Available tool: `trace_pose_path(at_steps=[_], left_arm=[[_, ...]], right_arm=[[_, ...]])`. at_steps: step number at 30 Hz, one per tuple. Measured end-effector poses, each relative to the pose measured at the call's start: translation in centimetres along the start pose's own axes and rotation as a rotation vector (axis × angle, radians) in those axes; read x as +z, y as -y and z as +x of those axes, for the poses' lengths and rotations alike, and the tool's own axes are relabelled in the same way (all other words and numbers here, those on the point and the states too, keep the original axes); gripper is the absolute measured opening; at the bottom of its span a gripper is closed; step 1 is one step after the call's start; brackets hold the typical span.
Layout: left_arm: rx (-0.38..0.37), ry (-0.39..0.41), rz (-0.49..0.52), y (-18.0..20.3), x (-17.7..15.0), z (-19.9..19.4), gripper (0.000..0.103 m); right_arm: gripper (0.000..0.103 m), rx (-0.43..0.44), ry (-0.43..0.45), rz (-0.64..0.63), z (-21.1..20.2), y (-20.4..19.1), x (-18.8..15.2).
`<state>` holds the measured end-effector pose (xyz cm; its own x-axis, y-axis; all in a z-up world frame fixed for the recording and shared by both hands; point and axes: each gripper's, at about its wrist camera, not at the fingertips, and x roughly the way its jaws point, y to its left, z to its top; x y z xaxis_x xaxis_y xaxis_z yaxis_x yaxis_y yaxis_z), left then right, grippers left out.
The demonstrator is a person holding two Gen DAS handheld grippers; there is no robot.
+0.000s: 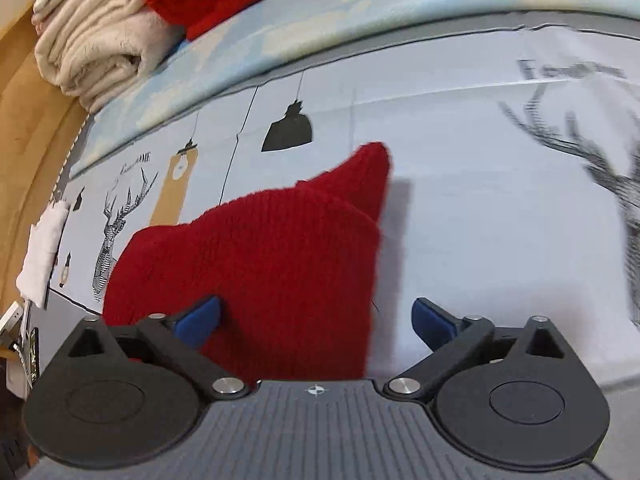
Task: Fold small clothes
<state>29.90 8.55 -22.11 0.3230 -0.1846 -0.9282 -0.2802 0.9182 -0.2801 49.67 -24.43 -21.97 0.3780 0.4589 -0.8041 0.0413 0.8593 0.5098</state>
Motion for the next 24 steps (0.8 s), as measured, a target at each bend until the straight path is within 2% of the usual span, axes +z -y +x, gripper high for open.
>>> trace_pose_path(at_steps=[3,5,6,7,8,9,10,13,16,18,20,22,24], left_arm=[[-0.005,0.008,0.002,0.2,0.0,0.0,0.103],[-0.007,0.012,0.004,0.3,0.0,0.0,0.103],[-0.009,0.023,-0.003,0.3,0.1,-0.1,0.103],[-0.009,0.044,-0.018,0.3,0.1,-0.3,0.093],[-0.033,0.062,-0.022,0.4,0.2,-0.6,0.066],[-0.085,0.065,-0.016,0.7,0.3,-0.9,0.053],[-0.06,0.076,-0.009,1.3,0.3,-1.2,0.05],[0.01,0.118,0.089,3.2,1.0,-1.3,0.044],[0.018,0.116,0.147,4.5,5.8,-0.6,0.038],[0.019,0.114,0.275,7.0,10.4,0.7,0.037],[0.004,0.084,0.433,11.2,14.4,2.7,0.038],[-0.007,0.072,0.59,15.4,16.5,4.6,0.04],[0.029,0.096,0.735,19.3,16.6,6.2,0.042]], right_arm=[[0.102,-0.023,-0.028,0.024,2.3,-0.7,1.3],[0.096,-0.044,-0.041,0.042,3.3,-1.1,1.2],[0.072,-0.027,-0.021,0.001,3.1,-1.7,1.0],[0.062,-0.018,-0.004,-0.032,2.7,-2.2,0.9],[0.056,-0.022,0.005,-0.046,2.3,-2.3,0.7],[0.047,-0.023,0.013,-0.046,1.8,-2.2,0.6],[0.041,-0.018,0.019,-0.039,1.3,-2.0,0.6],[0.035,-0.022,0.045,-0.003,-0.3,-1.1,0.0],[0.031,-0.046,0.109,0.079,-2.8,1.3,-2.1],[0.027,-0.015,0.19,0.219,-5.5,4.8,-5.4],[0.025,0.048,0.278,0.397,-7.8,8.0,-10.1],[0.024,0.102,0.361,0.542,-9.0,9.8,-14.8],[0.024,0.131,0.443,0.62,-9.6,10.1,-18.6]])
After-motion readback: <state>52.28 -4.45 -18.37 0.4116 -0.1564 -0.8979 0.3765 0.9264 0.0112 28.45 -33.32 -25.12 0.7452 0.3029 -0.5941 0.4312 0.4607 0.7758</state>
